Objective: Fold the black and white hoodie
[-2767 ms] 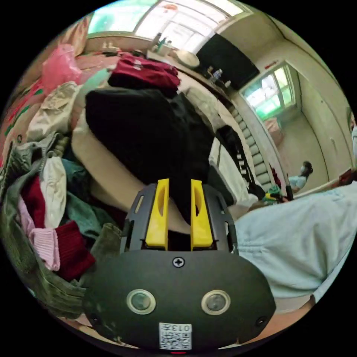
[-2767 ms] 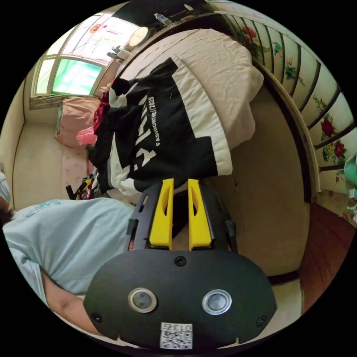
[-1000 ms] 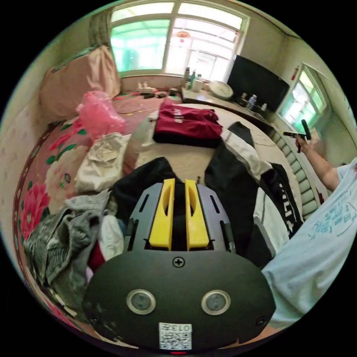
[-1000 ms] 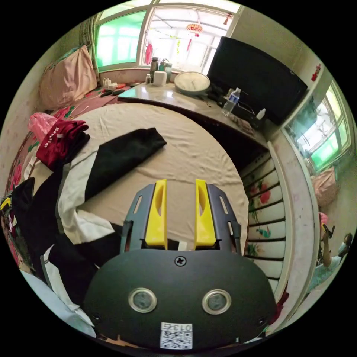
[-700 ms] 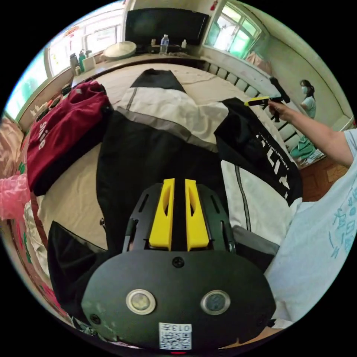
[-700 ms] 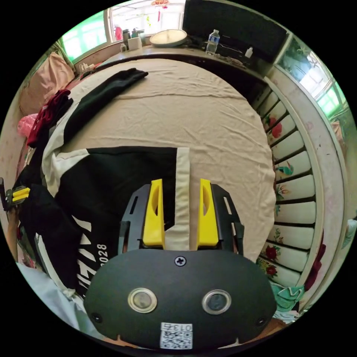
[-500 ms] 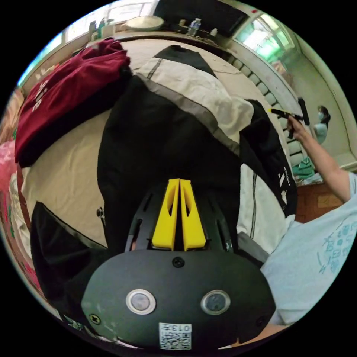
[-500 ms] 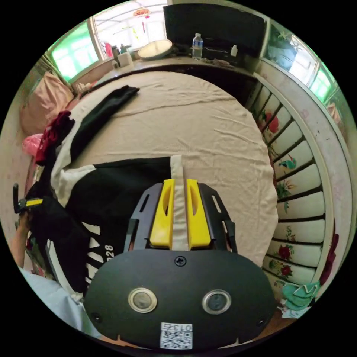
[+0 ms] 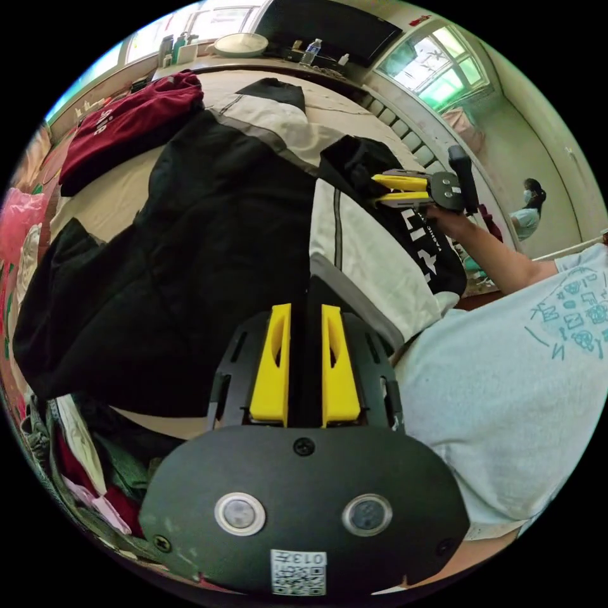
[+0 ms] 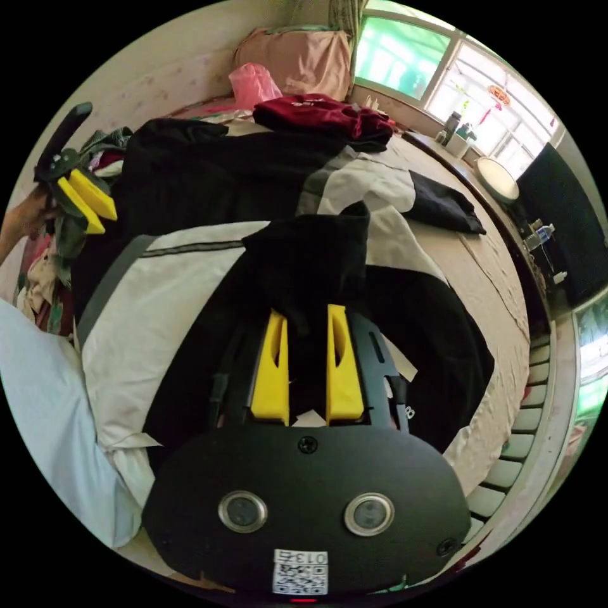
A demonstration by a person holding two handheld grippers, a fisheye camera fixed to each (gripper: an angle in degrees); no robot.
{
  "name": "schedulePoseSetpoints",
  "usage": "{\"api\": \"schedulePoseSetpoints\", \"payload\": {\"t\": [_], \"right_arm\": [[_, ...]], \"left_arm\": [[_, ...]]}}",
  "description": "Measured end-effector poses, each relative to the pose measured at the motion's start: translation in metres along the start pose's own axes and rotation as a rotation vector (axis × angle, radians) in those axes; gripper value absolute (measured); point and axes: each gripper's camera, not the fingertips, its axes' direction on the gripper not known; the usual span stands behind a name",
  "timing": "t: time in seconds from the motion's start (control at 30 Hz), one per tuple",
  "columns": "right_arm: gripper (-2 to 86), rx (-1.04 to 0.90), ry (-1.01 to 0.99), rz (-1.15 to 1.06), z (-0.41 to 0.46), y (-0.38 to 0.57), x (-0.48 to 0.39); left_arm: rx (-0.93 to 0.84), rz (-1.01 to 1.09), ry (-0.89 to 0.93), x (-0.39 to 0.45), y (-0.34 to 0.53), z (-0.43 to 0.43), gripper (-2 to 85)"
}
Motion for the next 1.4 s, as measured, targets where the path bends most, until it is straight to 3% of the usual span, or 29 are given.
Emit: {"api": "schedulePoseSetpoints", "payload": {"t": [0.1,0.27,0.43,0.67,0.73,0.77,0.83,1.0,1.13,1.23,1.37,1.4], "right_arm": [[7.6,0.115,-0.061,0.101,-0.043,0.019,0.023],[7.2,0.569,-0.206,0.085,-0.192,0.098,0.038],[7.2,0.779,-0.218,-0.029,-0.304,0.155,-0.001],[7.3,0.668,-0.04,-0.19,-0.351,0.111,-0.077],[7.8,0.607,-0.013,-0.151,-0.344,0.08,-0.082],[8.3,0.584,0.022,-0.118,-0.338,0.064,-0.084],[10.7,0.574,0.066,-0.088,-0.329,0.056,-0.085],[14.9,0.581,0.104,0.09,-0.312,0.121,-0.064],[18.8,0.292,0.163,0.203,-0.236,0.185,-0.064],[18.5,0.01,0.268,0.137,-0.17,0.198,-0.064],[16.4,-0.076,0.333,0.069,-0.129,0.186,-0.026],[12.3,-0.11,0.327,0.049,-0.122,0.183,-0.02]], "left_arm": [[0.021,0.033,0.018,0.004,0.044,-0.003,13.0],[0.033,0.159,0.024,0.001,0.082,-0.004,17.2],[0.197,0.397,0.215,0.023,0.076,-0.024,22.6],[0.446,0.858,0.26,0.136,0.064,-0.121,21.9],[0.402,0.948,0.226,0.169,0.058,-0.139,4.1],[0.393,0.96,0.175,0.175,0.059,-0.14,3.4],[0.41,0.959,0.043,0.177,0.072,-0.151,1.7],[0.54,0.801,0.078,0.113,0.101,-0.197,-0.1],[0.58,0.705,0.052,0.082,0.109,-0.21,-0.5],[0.574,0.691,0.087,0.078,0.102,-0.209,-0.5],[0.547,0.68,0.06,0.086,0.086,-0.212,-0.5],[0.545,0.679,0.045,0.09,0.081,-0.216,-0.5]]}}
